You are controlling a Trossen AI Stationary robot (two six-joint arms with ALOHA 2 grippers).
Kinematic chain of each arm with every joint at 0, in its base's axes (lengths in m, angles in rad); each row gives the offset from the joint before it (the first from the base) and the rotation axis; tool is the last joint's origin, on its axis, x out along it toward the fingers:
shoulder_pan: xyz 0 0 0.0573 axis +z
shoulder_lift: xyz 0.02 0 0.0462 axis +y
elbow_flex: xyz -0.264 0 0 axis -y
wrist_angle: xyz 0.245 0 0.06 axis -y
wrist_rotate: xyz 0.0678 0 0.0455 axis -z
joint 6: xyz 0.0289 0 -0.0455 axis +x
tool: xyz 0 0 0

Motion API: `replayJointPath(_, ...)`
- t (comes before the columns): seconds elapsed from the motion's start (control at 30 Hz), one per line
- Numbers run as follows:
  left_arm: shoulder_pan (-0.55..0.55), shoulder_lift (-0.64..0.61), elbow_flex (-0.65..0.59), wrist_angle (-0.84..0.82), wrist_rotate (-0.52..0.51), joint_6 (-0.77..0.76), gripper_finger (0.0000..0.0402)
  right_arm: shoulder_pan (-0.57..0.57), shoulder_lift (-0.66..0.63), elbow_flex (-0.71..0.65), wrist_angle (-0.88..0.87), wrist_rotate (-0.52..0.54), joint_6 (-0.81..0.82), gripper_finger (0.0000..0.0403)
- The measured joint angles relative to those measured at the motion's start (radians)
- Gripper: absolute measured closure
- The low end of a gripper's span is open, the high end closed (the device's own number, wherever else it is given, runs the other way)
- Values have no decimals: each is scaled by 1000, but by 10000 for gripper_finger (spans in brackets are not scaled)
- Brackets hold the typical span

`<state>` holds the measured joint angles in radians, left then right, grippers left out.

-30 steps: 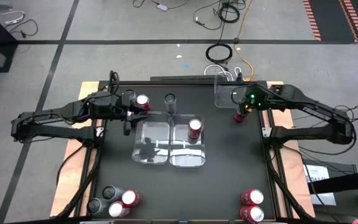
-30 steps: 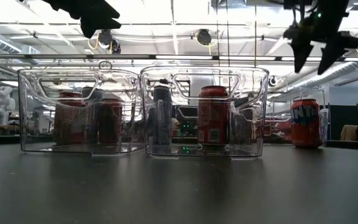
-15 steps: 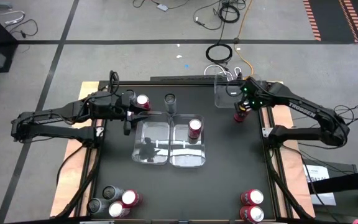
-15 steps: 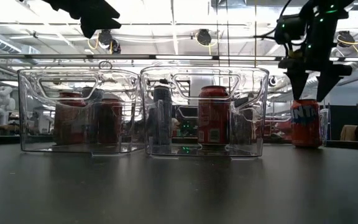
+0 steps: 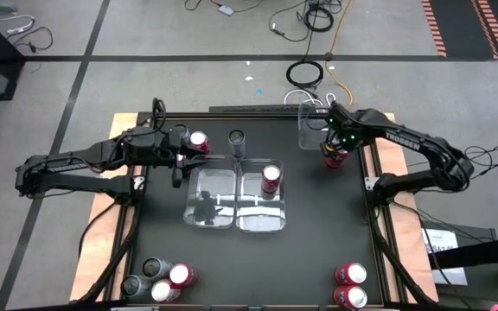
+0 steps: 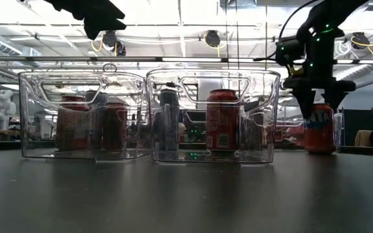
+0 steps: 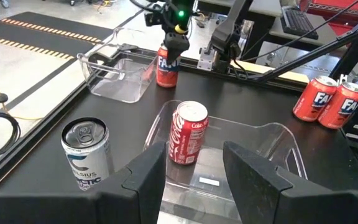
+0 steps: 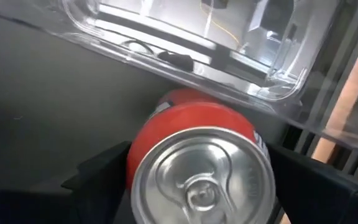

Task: Sort soda cans
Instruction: Move the red soda can to the bottom right of the table

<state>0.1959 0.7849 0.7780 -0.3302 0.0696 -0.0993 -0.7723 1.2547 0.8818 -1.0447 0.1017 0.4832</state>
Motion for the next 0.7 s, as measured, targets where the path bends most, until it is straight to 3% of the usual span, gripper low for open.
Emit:
replayJointPath(0.2, 0, 0, 0, 0, 0, -13, 232, 0, 6, 2, -24, -5, 15, 119)
replayJointPath(0.47, 0, 0, 0, 0, 0, -26, 232, 50, -117, -2, -125, -25, 82, 120)
replayJointPath(0.7, 0, 0, 0, 0, 0, -25, 232, 241, -299, -1, -238, -27, 295, 120)
